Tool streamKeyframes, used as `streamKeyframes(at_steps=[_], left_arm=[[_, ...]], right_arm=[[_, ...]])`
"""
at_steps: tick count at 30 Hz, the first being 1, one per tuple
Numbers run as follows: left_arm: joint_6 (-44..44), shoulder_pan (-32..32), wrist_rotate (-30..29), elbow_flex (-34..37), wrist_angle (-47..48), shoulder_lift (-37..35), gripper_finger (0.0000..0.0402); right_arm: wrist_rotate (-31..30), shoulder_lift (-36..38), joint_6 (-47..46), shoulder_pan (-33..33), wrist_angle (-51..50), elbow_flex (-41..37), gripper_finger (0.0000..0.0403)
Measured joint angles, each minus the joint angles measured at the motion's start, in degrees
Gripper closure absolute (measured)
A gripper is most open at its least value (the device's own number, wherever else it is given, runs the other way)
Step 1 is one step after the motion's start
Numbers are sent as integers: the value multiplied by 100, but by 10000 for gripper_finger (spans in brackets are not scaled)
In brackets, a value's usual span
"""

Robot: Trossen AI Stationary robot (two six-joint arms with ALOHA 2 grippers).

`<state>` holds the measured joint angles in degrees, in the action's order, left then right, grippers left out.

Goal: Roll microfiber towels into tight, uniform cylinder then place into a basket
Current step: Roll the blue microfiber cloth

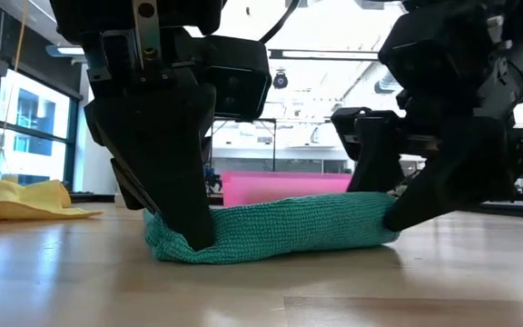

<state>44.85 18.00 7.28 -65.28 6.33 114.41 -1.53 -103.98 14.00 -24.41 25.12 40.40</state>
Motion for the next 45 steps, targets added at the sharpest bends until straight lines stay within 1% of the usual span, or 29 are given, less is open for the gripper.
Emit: streamKeyframes(at_steps=[6, 10, 12, 15, 19, 24, 27, 30, 33, 38, 42, 45], left_arm=[[14, 0, 2, 0, 0, 0, 399], [130, 0, 5, 0, -15, 0, 392], [145, 0, 5, 0, -15, 0, 390], [149, 0, 39, 0, -28, 0, 389], [294, 0, 65, 0, -31, 0, 392], [383, 7, 88, 0, -27, -6, 394], [404, 7, 101, -1, -5, -123, 394], [352, 9, 60, -2, 35, -281, 394], [322, 2, 16, -7, 74, -354, 394], [513, 0, -64, -7, 451, -358, 394], [709, 0, -308, -7, 791, -363, 394], [748, 7, -368, -7, 1003, -363, 394]], right_arm=[[10, 0, -10, -108, -7, 0, 324], [21, 0, -277, -115, -83, 2, 384], [71, 0, -534, -102, -168, 4, 397], [312, 0, -1395, 26, -230, 6, 393], [963, 0, -2980, 347, -219, 7, 400], [1736, 0, -4924, 761, -27, 7, 398], [2128, 0, -5671, 959, -38, 7, 398], [2277, 4, -5998, 1072, -105, 8, 398], [2283, 7, -6306, 1155, -305, 17, 398], [2219, -56, -6665, 1231, -404, 37, 398], [2143, -164, -6672, 1240, -589, 219, 398], [2117, -372, -6411, 1243, -896, 570, 398]])
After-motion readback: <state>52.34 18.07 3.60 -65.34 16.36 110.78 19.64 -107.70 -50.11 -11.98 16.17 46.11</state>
